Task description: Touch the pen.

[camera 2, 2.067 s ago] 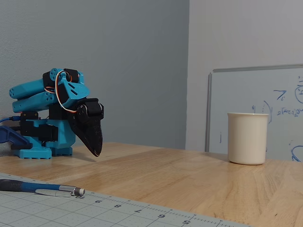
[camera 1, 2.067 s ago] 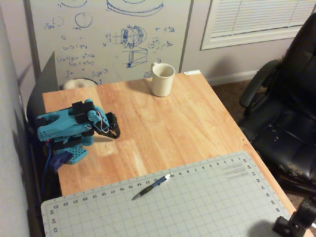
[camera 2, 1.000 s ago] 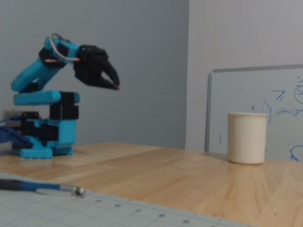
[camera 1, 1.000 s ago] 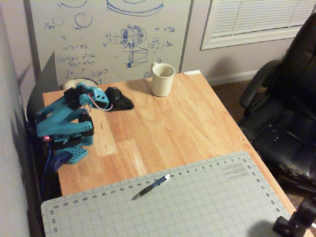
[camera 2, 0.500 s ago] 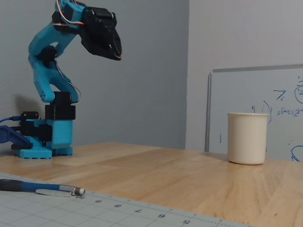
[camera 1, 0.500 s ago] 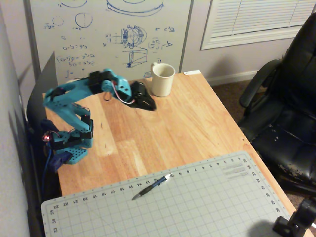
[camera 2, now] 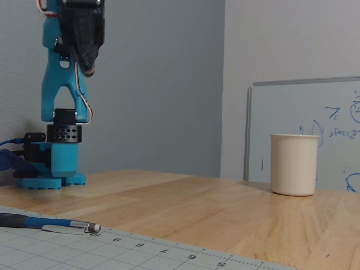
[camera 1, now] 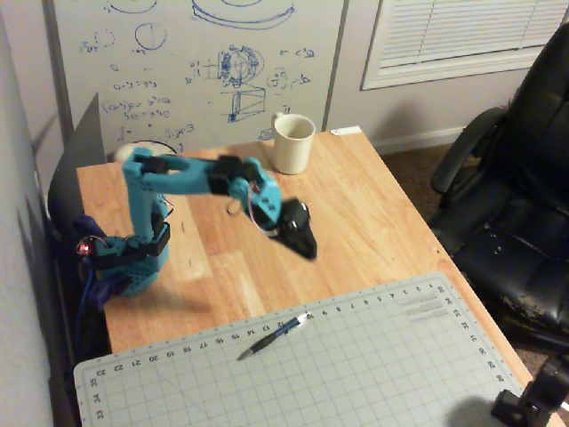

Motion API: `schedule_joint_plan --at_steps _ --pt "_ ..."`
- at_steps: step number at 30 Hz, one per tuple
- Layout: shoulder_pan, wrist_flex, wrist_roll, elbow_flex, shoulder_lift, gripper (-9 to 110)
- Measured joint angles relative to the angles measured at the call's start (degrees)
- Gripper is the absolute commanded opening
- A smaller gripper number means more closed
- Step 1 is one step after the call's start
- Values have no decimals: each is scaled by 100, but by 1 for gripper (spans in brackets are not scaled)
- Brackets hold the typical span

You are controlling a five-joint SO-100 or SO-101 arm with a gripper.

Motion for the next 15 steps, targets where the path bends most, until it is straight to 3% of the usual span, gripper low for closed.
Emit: schedule_joint_plan --at_steps 15 --pt "-176 -9 0 -255 -2241 1"
